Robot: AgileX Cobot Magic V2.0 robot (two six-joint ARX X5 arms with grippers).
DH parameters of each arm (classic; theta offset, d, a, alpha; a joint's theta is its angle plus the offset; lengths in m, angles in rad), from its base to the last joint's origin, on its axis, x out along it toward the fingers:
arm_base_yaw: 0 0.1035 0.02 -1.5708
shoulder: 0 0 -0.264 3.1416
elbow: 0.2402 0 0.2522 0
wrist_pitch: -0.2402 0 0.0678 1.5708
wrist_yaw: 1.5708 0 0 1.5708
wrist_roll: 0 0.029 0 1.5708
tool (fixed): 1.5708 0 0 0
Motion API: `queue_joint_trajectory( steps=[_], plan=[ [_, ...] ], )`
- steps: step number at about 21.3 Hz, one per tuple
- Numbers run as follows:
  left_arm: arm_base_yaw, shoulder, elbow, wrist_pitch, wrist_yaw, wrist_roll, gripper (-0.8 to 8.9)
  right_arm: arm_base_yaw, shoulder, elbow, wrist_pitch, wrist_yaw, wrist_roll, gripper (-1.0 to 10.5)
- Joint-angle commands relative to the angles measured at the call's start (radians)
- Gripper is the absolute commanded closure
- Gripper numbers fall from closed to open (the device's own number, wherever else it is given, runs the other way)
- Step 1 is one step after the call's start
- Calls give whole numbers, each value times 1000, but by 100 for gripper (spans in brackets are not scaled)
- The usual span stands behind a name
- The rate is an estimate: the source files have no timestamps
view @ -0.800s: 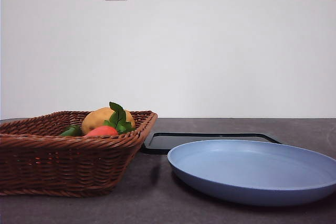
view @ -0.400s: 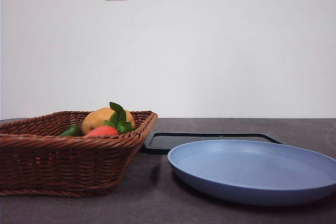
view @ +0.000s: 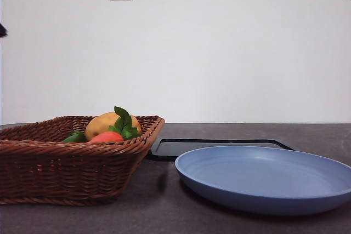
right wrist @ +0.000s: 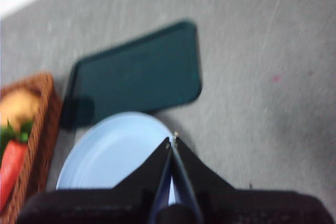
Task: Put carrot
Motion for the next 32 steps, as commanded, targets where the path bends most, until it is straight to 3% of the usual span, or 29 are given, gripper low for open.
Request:
queue_joint_trajectory(
  steps=[1,4,6,9,10,21,28,32],
  plan=[
    [-15,93,49,-38,36,76,807,2,85,38,-34,-68,-76,941],
    [-34,196,103,-125,100,140,806,2,182,47,-57,-124,-115,931],
    [-47,222,106,-124,126,158,794,2,225,47,-55,-140,-114,848],
    [-51,225,106,-117,124,154,568,3,291,47,-55,-140,-114,736],
    [-51,225,106,-113,126,154,552,5,319,46,-55,-140,-115,738],
    [-53,225,106,-110,129,154,553,82,714,46,119,-142,-110,757],
    [-55,225,106,-110,129,154,553,83,764,46,169,-221,-100,942],
    [-89,225,106,-109,129,155,553,81,760,46,167,-221,-92,944]
  ],
)
